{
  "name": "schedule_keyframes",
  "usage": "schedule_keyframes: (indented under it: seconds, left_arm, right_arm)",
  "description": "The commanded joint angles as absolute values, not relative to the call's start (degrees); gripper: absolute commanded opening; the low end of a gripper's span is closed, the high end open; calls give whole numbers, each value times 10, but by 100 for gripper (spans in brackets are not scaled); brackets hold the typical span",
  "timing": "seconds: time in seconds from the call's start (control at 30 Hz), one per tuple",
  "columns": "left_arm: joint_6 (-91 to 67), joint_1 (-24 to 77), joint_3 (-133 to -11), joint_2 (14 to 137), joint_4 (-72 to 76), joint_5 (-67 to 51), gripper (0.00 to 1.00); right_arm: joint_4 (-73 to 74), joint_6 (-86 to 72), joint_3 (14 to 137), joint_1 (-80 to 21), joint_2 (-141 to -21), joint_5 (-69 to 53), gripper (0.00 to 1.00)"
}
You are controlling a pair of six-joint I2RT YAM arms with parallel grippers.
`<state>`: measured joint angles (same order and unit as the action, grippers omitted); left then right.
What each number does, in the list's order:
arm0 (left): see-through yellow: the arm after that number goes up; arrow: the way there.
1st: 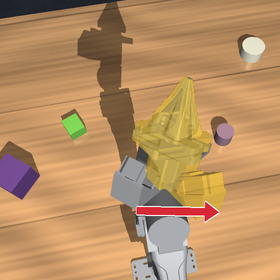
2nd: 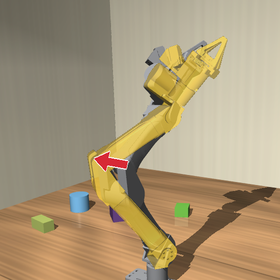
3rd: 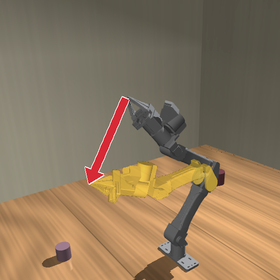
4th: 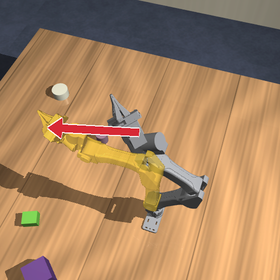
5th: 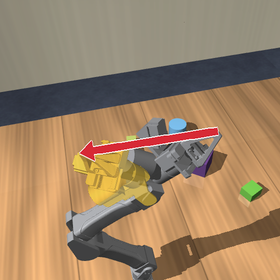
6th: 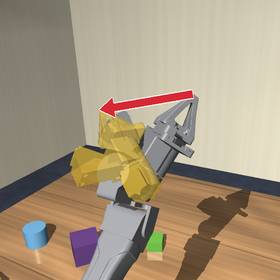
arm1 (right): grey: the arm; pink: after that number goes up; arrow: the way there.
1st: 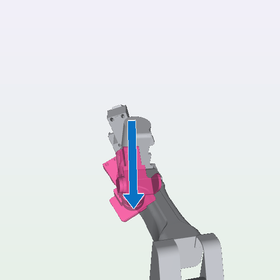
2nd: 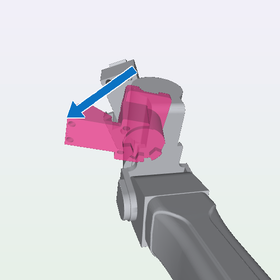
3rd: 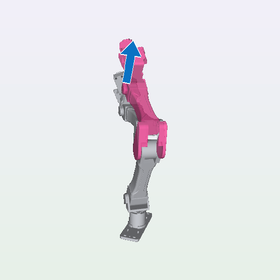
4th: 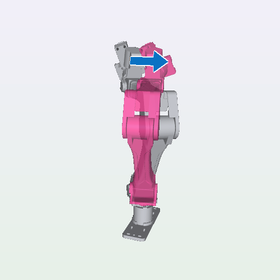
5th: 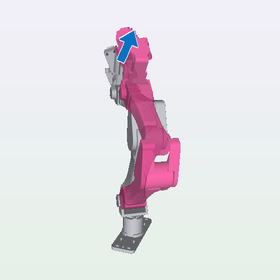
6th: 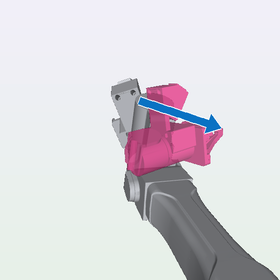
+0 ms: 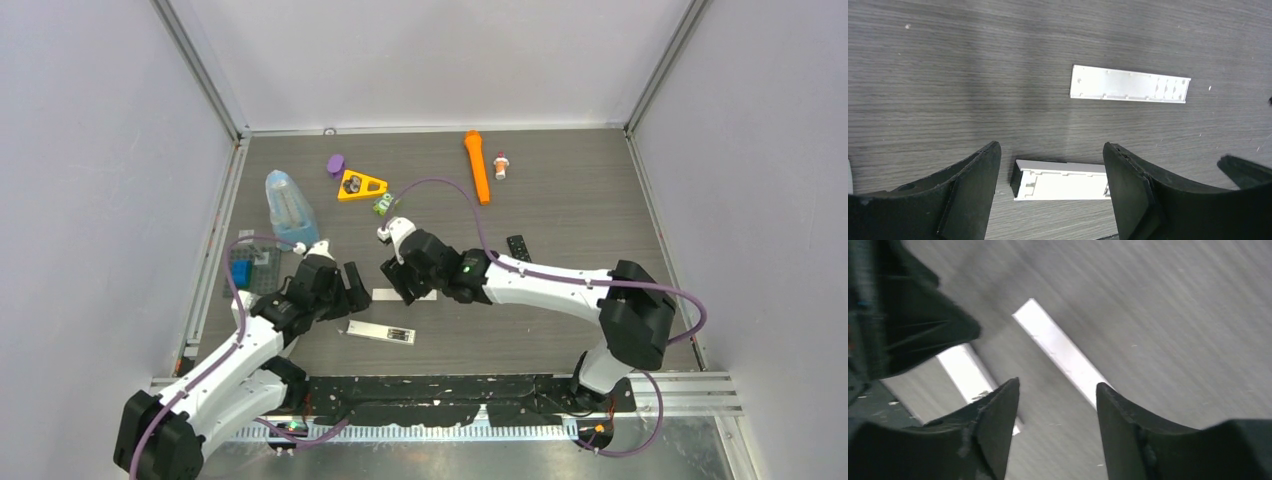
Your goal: Load the batteries into the remote control
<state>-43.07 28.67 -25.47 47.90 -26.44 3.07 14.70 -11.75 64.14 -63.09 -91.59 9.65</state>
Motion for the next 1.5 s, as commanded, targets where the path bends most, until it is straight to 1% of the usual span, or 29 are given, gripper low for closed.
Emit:
schedule_keyframes:
  seconds: [0.0, 0.1, 0.2, 0.33, 0.47, 0.63, 0.73, 0.87, 0.93, 0.97, 1.0, 1.03, 1.13, 1.33, 1.47]
  left_arm:
    - [-433, 276, -291, 487, -255, 63, 77]
    - [-445, 261, -293, 487, -262, 71, 77]
    - [-450, 241, -294, 481, -269, 70, 77]
    - [-451, 210, -289, 465, -269, 57, 79]
    - [-441, 182, -288, 464, -269, 30, 79]
    - [-433, 169, -285, 459, -268, 16, 78]
    - [-429, 169, -285, 459, -267, 12, 78]
    - [-423, 168, -284, 468, -260, 3, 78]
    - [-418, 168, -283, 472, -259, -17, 77]
    - [-417, 169, -283, 471, -258, -22, 77]
    - [-417, 168, -281, 470, -256, -25, 77]
    - [-417, 168, -279, 468, -254, -27, 77]
    - [-418, 168, -273, 459, -249, -29, 77]
    - [-422, 168, -261, 437, -247, -33, 77]
    - [-431, 168, -250, 423, -235, -41, 76]
  right_arm:
    - [190, 17, 682, -592, -965, 38, 67]
    - [241, 82, 731, -571, -1008, -27, 72]
    - [280, 141, 779, -567, -1056, -39, 76]
    - [317, 184, 815, -566, -1097, -40, 77]
    - [350, 215, 839, -566, -1135, -42, 76]
    - [376, 246, 855, -566, -1170, -48, 69]
    - [396, 256, 867, -567, -1186, -54, 66]
    - [436, 261, 900, -566, -1214, -69, 60]
    - [460, 258, 917, -567, -1231, -73, 55]
    - [465, 257, 922, -567, -1234, -72, 50]
    - [469, 254, 923, -567, -1239, -70, 47]
    - [472, 252, 923, -567, -1241, -67, 42]
    - [464, 238, 917, -567, -1242, -55, 35]
    - [409, 204, 892, -565, -1213, -41, 29]
    - [349, 174, 855, -556, -1166, -47, 28]
